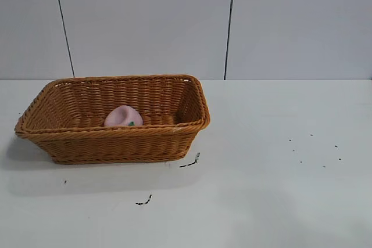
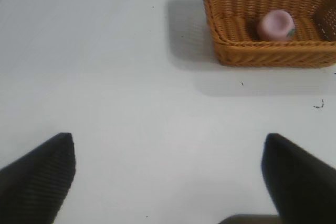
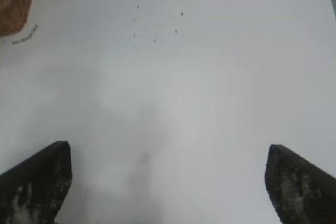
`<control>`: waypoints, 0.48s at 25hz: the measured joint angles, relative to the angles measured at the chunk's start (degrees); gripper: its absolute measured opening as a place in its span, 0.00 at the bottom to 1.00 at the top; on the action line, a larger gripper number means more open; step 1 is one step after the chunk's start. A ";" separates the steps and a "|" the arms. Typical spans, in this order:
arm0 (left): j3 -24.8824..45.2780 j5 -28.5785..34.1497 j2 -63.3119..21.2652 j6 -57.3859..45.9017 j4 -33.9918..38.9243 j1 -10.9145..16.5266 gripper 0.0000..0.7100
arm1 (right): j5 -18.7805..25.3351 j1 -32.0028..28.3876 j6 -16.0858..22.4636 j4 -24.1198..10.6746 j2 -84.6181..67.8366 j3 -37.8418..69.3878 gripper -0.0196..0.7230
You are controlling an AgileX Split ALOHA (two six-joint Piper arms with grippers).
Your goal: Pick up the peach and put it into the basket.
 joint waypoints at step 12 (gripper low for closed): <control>0.00 0.00 0.00 0.00 0.00 0.00 0.98 | 0.00 0.00 0.00 0.00 -0.60 0.04 0.96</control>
